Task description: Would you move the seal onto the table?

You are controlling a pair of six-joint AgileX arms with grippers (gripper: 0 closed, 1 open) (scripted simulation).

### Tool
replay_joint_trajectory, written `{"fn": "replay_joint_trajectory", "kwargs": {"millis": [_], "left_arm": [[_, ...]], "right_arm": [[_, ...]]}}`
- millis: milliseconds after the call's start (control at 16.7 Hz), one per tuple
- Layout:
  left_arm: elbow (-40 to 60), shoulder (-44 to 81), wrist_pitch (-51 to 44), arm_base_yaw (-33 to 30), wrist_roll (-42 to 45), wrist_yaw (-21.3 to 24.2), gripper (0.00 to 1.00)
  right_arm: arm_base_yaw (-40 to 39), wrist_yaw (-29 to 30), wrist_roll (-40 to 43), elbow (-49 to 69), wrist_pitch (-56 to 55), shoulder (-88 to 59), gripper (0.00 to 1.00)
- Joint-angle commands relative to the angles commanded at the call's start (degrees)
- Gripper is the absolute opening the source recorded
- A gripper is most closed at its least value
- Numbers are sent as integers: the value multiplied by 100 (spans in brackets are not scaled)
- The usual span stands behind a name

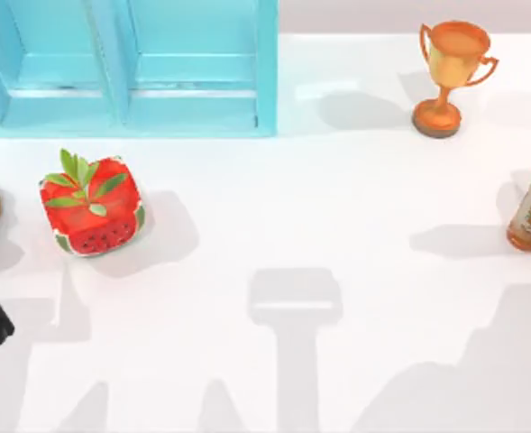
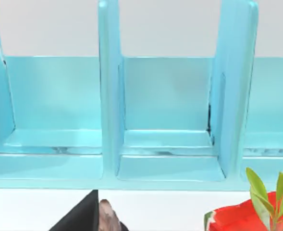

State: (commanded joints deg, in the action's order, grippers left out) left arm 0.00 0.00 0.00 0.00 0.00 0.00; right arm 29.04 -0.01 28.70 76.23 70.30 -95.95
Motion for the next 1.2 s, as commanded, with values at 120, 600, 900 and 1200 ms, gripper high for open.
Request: {"fn": "replay_joint_trajectory", "kwargs": {"millis": [120, 600, 900, 1200], "left_arm": [[0, 0, 0, 0, 0, 0, 100], [0, 0, 0, 0, 0, 0, 100], [0, 0, 0, 0, 0, 0, 100], [0, 0, 0, 0, 0, 0, 100]], "right_arm": [[2, 0, -10, -260, -323, -92, 100], [2, 1, -17, -1542, -2153, -599, 100], [2, 1, -17, -1553, -2165, -604, 92], [2, 1, -17, -1553, -2165, -604, 55]]}}
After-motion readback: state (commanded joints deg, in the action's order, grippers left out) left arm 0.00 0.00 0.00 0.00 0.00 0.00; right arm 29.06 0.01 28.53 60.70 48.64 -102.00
